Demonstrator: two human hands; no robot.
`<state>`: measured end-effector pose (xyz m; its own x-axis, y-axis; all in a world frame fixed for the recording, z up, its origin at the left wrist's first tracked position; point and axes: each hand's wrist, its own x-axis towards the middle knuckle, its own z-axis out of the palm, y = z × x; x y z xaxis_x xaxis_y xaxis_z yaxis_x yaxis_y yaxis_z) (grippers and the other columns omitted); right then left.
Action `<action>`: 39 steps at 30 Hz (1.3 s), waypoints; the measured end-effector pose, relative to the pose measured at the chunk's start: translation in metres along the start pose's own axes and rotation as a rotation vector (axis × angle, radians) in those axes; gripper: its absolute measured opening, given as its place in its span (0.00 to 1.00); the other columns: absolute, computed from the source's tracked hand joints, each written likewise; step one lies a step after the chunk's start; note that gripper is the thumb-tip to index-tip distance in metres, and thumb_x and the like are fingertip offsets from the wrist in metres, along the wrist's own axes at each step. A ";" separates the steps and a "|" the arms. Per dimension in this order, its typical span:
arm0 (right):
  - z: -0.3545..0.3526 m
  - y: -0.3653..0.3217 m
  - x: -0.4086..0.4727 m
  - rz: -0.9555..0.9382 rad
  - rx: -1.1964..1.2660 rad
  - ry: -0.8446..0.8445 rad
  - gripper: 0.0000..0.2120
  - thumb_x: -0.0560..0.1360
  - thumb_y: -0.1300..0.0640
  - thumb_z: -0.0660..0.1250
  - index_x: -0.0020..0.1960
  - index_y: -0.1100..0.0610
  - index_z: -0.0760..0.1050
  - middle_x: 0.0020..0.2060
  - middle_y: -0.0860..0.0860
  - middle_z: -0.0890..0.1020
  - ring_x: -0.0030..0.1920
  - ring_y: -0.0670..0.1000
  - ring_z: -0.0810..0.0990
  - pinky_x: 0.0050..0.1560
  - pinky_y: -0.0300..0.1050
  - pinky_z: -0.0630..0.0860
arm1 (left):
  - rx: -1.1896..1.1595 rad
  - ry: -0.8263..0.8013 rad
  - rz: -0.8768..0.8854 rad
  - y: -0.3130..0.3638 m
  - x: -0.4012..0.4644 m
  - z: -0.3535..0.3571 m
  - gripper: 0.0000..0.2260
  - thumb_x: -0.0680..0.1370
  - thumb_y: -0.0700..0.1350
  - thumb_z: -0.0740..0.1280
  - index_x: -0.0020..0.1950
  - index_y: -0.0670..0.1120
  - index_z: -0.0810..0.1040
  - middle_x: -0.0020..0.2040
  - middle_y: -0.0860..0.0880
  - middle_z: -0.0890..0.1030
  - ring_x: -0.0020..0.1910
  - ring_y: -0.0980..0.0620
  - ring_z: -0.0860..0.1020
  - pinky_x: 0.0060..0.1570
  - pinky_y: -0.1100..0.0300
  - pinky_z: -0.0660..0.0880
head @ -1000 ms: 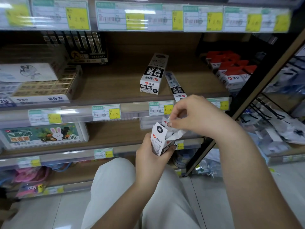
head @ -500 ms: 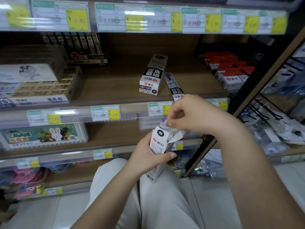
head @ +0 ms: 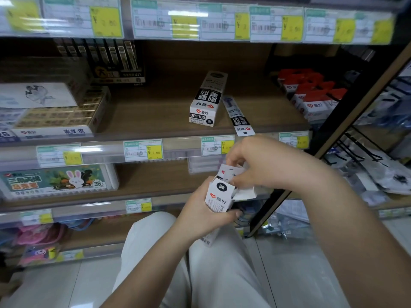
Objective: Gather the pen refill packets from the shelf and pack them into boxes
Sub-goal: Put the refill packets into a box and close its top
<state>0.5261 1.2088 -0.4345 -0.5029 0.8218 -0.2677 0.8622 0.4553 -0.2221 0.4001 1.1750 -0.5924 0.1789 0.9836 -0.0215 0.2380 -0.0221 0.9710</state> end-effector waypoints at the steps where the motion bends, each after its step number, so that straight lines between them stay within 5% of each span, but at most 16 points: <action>1: 0.001 -0.001 0.001 -0.014 0.028 0.001 0.04 0.71 0.51 0.71 0.43 0.51 0.81 0.49 0.47 0.81 0.49 0.49 0.78 0.50 0.49 0.77 | 0.013 -0.004 0.011 0.000 0.000 0.000 0.26 0.62 0.51 0.73 0.58 0.46 0.75 0.50 0.54 0.81 0.51 0.55 0.78 0.51 0.57 0.74; 6: 0.008 -0.002 0.009 -0.037 -0.007 -0.010 0.09 0.73 0.56 0.69 0.34 0.49 0.77 0.49 0.49 0.83 0.49 0.50 0.80 0.50 0.49 0.78 | 0.035 0.044 0.039 0.002 -0.002 0.004 0.26 0.61 0.52 0.72 0.58 0.47 0.74 0.50 0.54 0.80 0.51 0.55 0.78 0.53 0.50 0.75; 12: 0.012 0.002 0.016 -0.025 -0.021 -0.034 0.05 0.72 0.61 0.68 0.38 0.55 0.80 0.49 0.52 0.83 0.49 0.53 0.81 0.48 0.48 0.79 | 0.016 0.092 0.041 0.007 -0.005 0.008 0.26 0.60 0.53 0.71 0.57 0.49 0.75 0.48 0.58 0.79 0.49 0.62 0.77 0.49 0.59 0.74; 17: 0.020 0.005 0.024 -0.014 0.009 -0.081 0.16 0.72 0.61 0.67 0.27 0.52 0.71 0.48 0.53 0.84 0.49 0.55 0.82 0.49 0.51 0.79 | 0.025 0.112 0.040 0.008 -0.007 0.010 0.25 0.59 0.53 0.71 0.55 0.50 0.75 0.48 0.59 0.79 0.47 0.62 0.78 0.45 0.64 0.73; 23: 0.009 0.003 0.015 -0.012 0.030 -0.055 0.06 0.71 0.55 0.70 0.38 0.45 0.77 0.54 0.48 0.81 0.51 0.51 0.81 0.53 0.51 0.78 | 0.071 0.119 0.000 0.007 -0.004 0.005 0.18 0.62 0.48 0.73 0.48 0.57 0.72 0.44 0.66 0.77 0.44 0.67 0.75 0.39 0.72 0.70; 26: 0.004 0.001 0.014 -0.008 -0.057 -0.044 0.11 0.72 0.52 0.70 0.34 0.46 0.71 0.54 0.46 0.81 0.49 0.50 0.82 0.52 0.47 0.78 | 0.092 0.124 0.002 0.008 -0.004 0.004 0.18 0.62 0.49 0.74 0.47 0.58 0.71 0.44 0.70 0.76 0.44 0.69 0.75 0.38 0.74 0.69; 29: 0.006 0.000 0.015 -0.015 -0.093 -0.053 0.16 0.74 0.55 0.68 0.30 0.47 0.68 0.53 0.47 0.82 0.49 0.50 0.82 0.50 0.44 0.78 | 0.073 0.126 0.001 0.008 -0.005 0.004 0.23 0.58 0.56 0.70 0.52 0.55 0.74 0.46 0.67 0.77 0.46 0.67 0.76 0.42 0.71 0.71; 39: 0.009 0.001 0.024 -0.092 0.007 -0.082 0.15 0.72 0.57 0.70 0.29 0.46 0.74 0.52 0.42 0.82 0.52 0.47 0.80 0.53 0.50 0.78 | 0.060 0.042 0.023 0.009 -0.006 -0.001 0.26 0.59 0.56 0.70 0.55 0.50 0.74 0.46 0.56 0.78 0.45 0.64 0.76 0.42 0.69 0.72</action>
<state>0.5145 1.2257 -0.4495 -0.5832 0.7459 -0.3217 0.8120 0.5248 -0.2553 0.4005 1.1693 -0.5836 0.1448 0.9894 0.0119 0.2914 -0.0541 0.9551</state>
